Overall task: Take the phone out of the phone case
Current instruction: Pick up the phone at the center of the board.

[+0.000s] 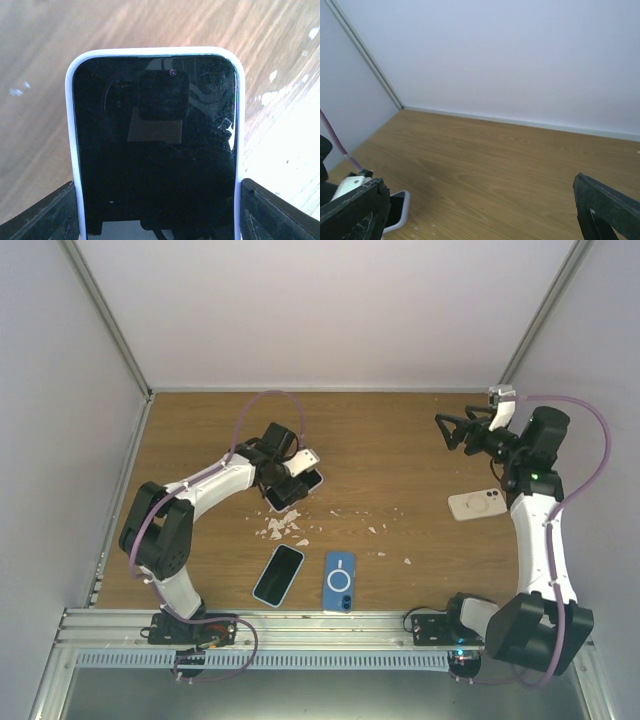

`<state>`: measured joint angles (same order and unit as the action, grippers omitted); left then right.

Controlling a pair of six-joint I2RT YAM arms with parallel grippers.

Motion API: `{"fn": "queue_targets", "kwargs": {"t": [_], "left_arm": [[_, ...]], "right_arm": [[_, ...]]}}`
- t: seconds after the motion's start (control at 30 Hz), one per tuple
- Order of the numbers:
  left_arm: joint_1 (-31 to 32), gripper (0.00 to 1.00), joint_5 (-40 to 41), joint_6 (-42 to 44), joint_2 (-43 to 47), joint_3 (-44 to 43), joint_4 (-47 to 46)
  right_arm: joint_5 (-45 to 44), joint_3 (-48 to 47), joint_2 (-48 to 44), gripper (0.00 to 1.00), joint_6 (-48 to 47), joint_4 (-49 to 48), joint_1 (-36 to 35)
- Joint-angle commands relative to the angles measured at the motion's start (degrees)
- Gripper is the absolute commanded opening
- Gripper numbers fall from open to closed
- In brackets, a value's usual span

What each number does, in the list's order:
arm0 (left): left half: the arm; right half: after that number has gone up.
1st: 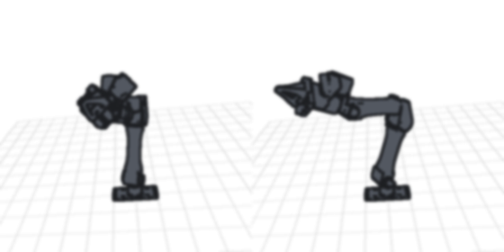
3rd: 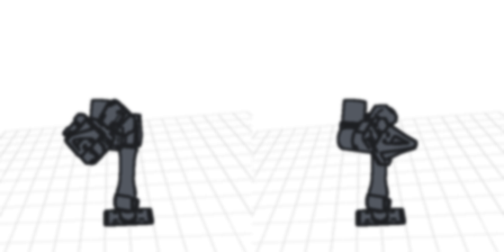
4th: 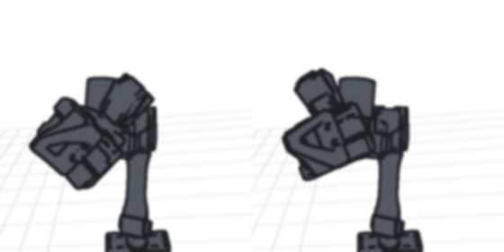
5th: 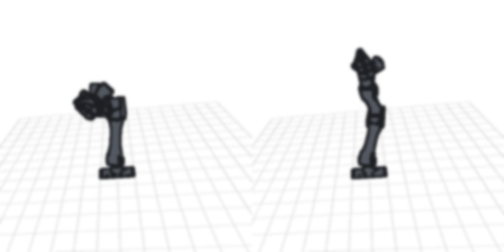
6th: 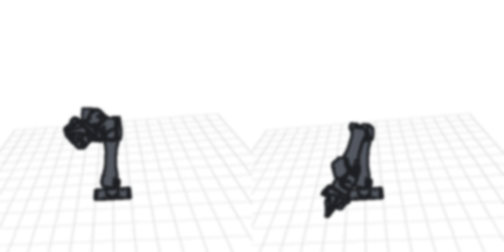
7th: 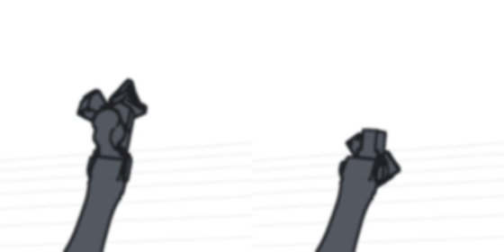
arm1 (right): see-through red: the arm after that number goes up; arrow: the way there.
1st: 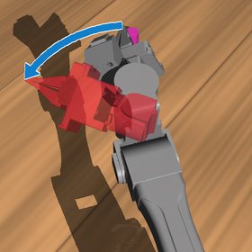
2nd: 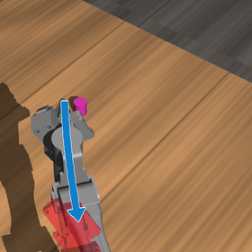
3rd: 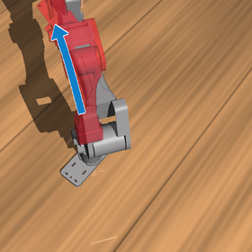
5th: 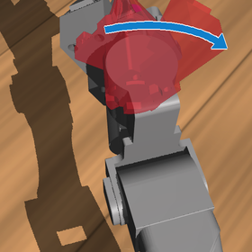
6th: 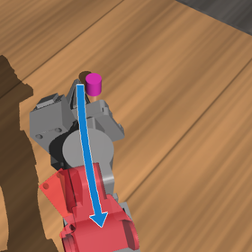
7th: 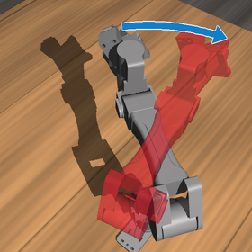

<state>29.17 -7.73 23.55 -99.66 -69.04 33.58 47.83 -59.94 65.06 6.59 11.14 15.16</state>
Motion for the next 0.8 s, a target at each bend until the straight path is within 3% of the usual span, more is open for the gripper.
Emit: {"fn": "queue_targets", "kwargs": {"t": [0.0, 0.23, 0.37, 0.47, 0.77], "left_arm": [[0.19, 0.57, -2.93, -4.12, 3.3, -5.14, -3.78], [0.34, 0.56, -4.62, -9.63, 3.87, -13.1, -3.99], [0.53, 0.56, -4.89, -11.41, 4.69, -14.28, -5.99], [1.11, 0.55, -5.32, -12.37, 4.52, -15.09, -6.11], [3.31, 0.54, -5.75, -13.5, 3.57, -16.75, -6.46]], "right_arm": [[0.61, -0.2, 2.83, 1.0, 13.88, -5.94, -2.9], [-2.55, 0.57, 8.9, 1.0, 20.58, -6.48, -13.75], [-7.78, -0.28, 13.23, 1.0, 27.0, -5.01, -18.75], [-6.33, -1.71, 16.75, 0.98, 30.41, -6.26, -21.37], [-6.56, -5.86, 23.98, 0.91, 30.62, -7.24, -29.76]]}}
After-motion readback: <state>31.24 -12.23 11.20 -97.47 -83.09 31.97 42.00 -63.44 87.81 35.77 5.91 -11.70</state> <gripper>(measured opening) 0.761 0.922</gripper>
